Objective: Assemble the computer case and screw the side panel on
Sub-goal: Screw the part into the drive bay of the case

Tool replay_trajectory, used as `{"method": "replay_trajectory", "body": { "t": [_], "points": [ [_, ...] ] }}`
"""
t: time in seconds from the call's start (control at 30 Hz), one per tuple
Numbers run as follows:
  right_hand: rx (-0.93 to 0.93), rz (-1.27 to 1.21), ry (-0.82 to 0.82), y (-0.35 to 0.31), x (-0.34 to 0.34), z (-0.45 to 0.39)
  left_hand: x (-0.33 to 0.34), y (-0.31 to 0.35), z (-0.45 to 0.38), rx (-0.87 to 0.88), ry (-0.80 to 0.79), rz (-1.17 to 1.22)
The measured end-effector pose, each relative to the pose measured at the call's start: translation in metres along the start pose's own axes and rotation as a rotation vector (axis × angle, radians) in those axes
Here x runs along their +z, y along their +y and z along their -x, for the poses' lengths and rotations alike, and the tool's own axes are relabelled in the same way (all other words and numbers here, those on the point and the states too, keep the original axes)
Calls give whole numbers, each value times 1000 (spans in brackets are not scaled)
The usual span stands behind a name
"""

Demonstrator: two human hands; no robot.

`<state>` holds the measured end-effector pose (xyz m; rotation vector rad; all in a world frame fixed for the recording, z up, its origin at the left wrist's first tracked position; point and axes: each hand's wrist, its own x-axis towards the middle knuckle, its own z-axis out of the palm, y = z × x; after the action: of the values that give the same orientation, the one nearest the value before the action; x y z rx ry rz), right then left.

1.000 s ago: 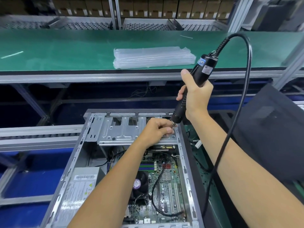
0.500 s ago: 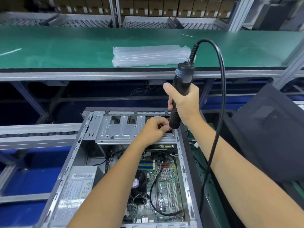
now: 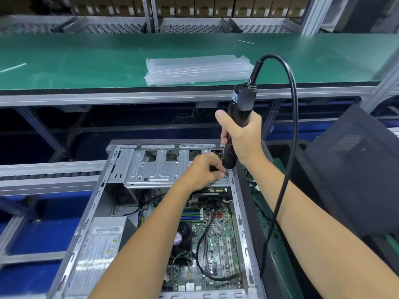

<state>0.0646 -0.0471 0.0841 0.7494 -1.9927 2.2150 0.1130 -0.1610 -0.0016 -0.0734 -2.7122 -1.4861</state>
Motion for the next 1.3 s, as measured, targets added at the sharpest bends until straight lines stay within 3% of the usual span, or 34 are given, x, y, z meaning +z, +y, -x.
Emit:
{"method": "replay_trajectory", "body": {
  "t": [0.7,0.93,1.0,1.13,1.3],
  "points": [
    [8,-46,-91,2,-4,4,1,1,0,-24,7,38],
    [-33,-129,-65,-32,-22,-18,4,4,-1,-38,-10,-26],
    [11,-148,-22,-41,-39,-25,7,10,-2,-56,42,-15],
    [175,-91,72,-32,-80,-19,28,31,-14,-4,344,51],
    [450,-51,160,3,-131,4,68,73,-41,119,270,59]
  ]
}}
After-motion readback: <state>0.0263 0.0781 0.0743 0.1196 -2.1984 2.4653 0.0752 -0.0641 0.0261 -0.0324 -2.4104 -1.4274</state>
